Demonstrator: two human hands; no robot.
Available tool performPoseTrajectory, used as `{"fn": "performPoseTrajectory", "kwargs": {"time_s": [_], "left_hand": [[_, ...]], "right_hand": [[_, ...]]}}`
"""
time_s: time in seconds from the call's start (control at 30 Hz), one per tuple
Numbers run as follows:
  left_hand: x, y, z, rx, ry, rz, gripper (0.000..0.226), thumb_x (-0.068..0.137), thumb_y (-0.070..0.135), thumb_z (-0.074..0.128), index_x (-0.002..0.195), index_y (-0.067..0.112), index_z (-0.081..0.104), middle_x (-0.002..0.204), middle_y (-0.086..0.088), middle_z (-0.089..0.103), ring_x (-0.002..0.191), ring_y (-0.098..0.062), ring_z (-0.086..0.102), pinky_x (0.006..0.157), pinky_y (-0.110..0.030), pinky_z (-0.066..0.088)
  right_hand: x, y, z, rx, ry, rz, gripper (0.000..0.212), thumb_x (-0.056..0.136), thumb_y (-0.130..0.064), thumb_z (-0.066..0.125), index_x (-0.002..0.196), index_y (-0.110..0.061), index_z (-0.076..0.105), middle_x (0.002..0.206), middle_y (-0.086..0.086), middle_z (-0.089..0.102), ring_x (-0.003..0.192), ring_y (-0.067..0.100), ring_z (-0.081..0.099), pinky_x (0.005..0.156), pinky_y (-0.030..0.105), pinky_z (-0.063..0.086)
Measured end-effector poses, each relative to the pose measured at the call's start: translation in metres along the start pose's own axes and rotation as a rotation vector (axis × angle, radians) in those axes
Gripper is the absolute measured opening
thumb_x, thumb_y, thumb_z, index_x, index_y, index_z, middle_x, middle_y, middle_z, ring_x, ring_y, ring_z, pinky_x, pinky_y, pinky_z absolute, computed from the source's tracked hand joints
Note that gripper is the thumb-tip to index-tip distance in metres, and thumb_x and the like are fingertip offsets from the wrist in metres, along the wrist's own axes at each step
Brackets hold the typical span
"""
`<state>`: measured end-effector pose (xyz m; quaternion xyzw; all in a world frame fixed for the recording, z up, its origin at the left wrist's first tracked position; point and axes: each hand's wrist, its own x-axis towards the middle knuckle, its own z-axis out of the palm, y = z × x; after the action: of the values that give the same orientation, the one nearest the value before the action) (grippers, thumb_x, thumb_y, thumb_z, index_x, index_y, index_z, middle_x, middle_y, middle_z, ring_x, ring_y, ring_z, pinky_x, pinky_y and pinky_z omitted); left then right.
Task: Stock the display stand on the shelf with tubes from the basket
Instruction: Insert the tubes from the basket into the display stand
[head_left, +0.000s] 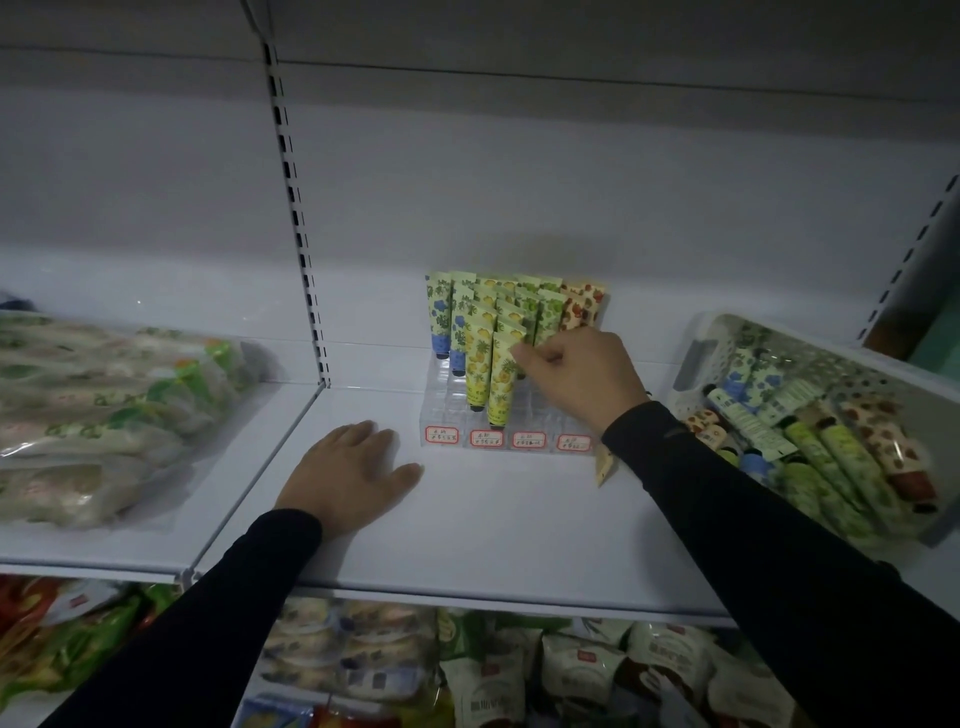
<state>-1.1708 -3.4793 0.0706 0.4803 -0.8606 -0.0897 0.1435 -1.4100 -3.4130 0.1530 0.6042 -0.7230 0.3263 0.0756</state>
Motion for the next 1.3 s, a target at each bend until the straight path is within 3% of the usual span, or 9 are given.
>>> {"fn": "performPoseTrajectory", "kwargs": {"time_s": [0.1, 0.27, 0.33, 0.47, 0.6, 0.83, 1.1, 1.23, 1.3], "left_hand": [[0.0, -0.001, 0.0, 0.008, 0.006, -0.001, 0.056, 0.093, 0.058, 0.047, 0.126, 0.013, 0.056, 0.136, -0.008, 0.051, 0.13, -0.021, 0.039, 0.106, -0.03, 0.028], [0.002, -0.003, 0.002, 0.017, 0.018, 0.019, 0.054, 0.093, 0.058, 0.046, 0.122, 0.015, 0.058, 0.133, -0.006, 0.052, 0.128, -0.02, 0.041, 0.104, -0.031, 0.03], [0.002, -0.003, 0.002, 0.018, 0.016, 0.019, 0.055, 0.093, 0.057, 0.046, 0.124, 0.013, 0.057, 0.134, -0.006, 0.052, 0.129, -0.02, 0.04, 0.104, -0.03, 0.029], [0.003, -0.003, 0.002, 0.02, 0.021, 0.026, 0.056, 0.094, 0.056, 0.047, 0.125, 0.012, 0.057, 0.135, -0.007, 0.052, 0.129, -0.021, 0.04, 0.104, -0.03, 0.029], [0.003, -0.006, 0.004, 0.02, 0.02, 0.028, 0.056, 0.093, 0.058, 0.047, 0.124, 0.013, 0.057, 0.135, -0.007, 0.052, 0.13, -0.02, 0.04, 0.105, -0.03, 0.029], [0.001, -0.003, 0.001, 0.0, 0.005, 0.024, 0.089, 0.069, 0.076, 0.023, 0.122, 0.013, 0.058, 0.132, -0.007, 0.053, 0.128, -0.02, 0.042, 0.104, -0.03, 0.03], [0.003, -0.004, 0.003, 0.014, 0.004, 0.027, 0.067, 0.088, 0.065, 0.042, 0.125, 0.012, 0.056, 0.135, -0.007, 0.051, 0.13, -0.019, 0.039, 0.104, -0.028, 0.026], [0.001, -0.003, 0.0, -0.019, -0.015, 0.019, 0.091, 0.069, 0.077, 0.023, 0.125, 0.014, 0.056, 0.135, -0.005, 0.052, 0.13, -0.018, 0.039, 0.105, -0.027, 0.026], [0.001, -0.003, 0.001, -0.013, -0.018, 0.018, 0.082, 0.077, 0.075, 0.031, 0.127, 0.014, 0.056, 0.136, -0.005, 0.051, 0.131, -0.019, 0.038, 0.106, -0.028, 0.026]], "right_hand": [[-0.001, -0.002, 0.006, 0.084, 0.001, 0.006, 0.051, 0.094, -0.049, 0.051, 0.077, -0.006, 0.072, 0.073, 0.009, 0.07, 0.071, 0.022, 0.063, 0.071, 0.034, 0.052], [0.003, -0.008, 0.014, 0.06, -0.021, 0.011, 0.054, 0.096, -0.039, 0.053, 0.05, -0.015, 0.04, 0.047, 0.0, 0.037, 0.047, 0.013, 0.035, 0.05, 0.027, 0.03], [0.005, -0.008, 0.013, 0.036, -0.018, 0.009, 0.053, 0.096, -0.038, 0.054, 0.051, -0.013, 0.041, 0.048, 0.0, 0.036, 0.047, 0.013, 0.033, 0.049, 0.022, 0.027], [0.01, -0.008, 0.012, 0.072, 0.004, 0.014, 0.042, 0.09, -0.035, 0.063, 0.066, -0.001, 0.062, 0.061, 0.013, 0.057, 0.058, 0.021, 0.049, 0.054, 0.024, 0.035], [0.015, -0.006, 0.012, 0.095, 0.002, 0.026, 0.038, 0.089, -0.033, 0.065, 0.071, 0.0, 0.067, 0.07, 0.016, 0.065, 0.063, 0.023, 0.056, 0.053, 0.021, 0.033], [0.023, -0.009, 0.01, 0.017, -0.062, 0.008, 0.041, 0.091, -0.031, 0.064, 0.064, 0.0, 0.062, 0.056, 0.005, 0.048, 0.052, 0.012, 0.043, 0.056, 0.023, 0.03], [0.02, -0.008, 0.012, 0.058, -0.051, 0.02, 0.041, 0.091, -0.028, 0.064, 0.061, -0.001, 0.059, 0.064, 0.017, 0.056, 0.059, 0.02, 0.05, 0.063, 0.023, 0.034], [0.019, -0.005, 0.013, 0.073, -0.041, 0.031, 0.044, 0.09, -0.029, 0.064, 0.055, -0.009, 0.049, 0.059, 0.011, 0.048, 0.056, 0.02, 0.046, 0.063, 0.024, 0.035], [0.02, -0.006, 0.014, 0.062, -0.037, 0.027, 0.048, 0.09, -0.03, 0.065, 0.051, -0.013, 0.042, 0.055, 0.008, 0.043, 0.054, 0.02, 0.042, 0.063, 0.028, 0.041]]}}
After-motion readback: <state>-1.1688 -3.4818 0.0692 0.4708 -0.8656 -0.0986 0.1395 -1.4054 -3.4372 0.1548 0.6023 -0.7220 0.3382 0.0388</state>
